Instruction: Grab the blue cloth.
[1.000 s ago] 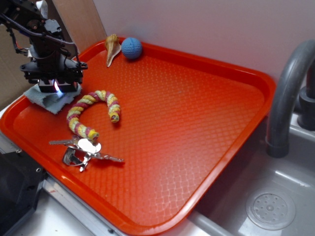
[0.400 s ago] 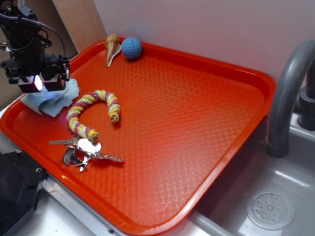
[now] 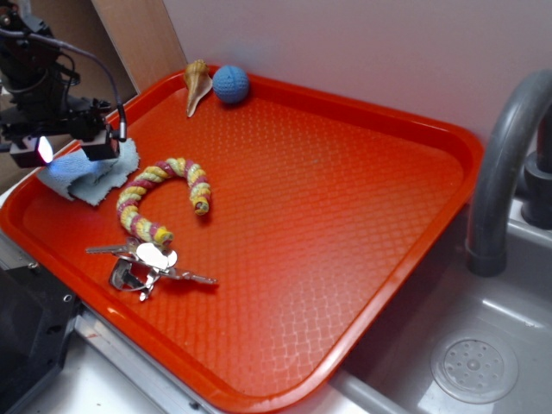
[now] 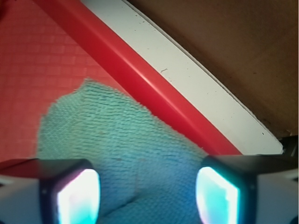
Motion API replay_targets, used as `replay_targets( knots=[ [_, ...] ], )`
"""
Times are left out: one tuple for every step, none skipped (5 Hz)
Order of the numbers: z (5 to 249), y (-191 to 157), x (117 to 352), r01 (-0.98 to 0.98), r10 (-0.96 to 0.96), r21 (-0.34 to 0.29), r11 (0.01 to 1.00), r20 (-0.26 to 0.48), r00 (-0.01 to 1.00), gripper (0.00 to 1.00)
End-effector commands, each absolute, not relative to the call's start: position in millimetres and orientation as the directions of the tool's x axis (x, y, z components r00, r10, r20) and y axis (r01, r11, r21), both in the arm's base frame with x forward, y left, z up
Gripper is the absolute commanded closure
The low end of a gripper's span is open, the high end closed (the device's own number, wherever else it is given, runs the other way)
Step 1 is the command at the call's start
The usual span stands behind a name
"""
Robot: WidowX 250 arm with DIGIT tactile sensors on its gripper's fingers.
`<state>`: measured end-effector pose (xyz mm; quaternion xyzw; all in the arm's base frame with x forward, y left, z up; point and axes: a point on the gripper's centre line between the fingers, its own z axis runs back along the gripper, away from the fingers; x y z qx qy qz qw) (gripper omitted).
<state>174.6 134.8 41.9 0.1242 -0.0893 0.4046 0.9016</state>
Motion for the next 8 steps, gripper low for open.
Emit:
replay_targets(
  knots=[
    [43,146,154,-0.736,0.707,0.127,0.665,0.21,0.675,0.0],
    [39,141,147,-0.73,0.717,0.109,0.675,0.139,0.683,0.0],
    [37,133,151,-0.714,0.708,0.09,0.694,0.091,0.7,0.0],
    [28,126,155,-0.708,0.707,0.109,0.698,0.051,0.705,0.03],
    [19,124,160,-0.704,0.7,0.16,0.692,0.089,0.709,1.0],
    [18,126,171,-0.712,0.707,0.171,0.681,0.099,0.7,1.0],
    [20,124,185,-0.722,0.714,0.164,0.672,0.112,0.691,1.0],
    [20,123,186,-0.719,0.708,0.174,0.673,0.13,0.695,1.0]
  ],
)
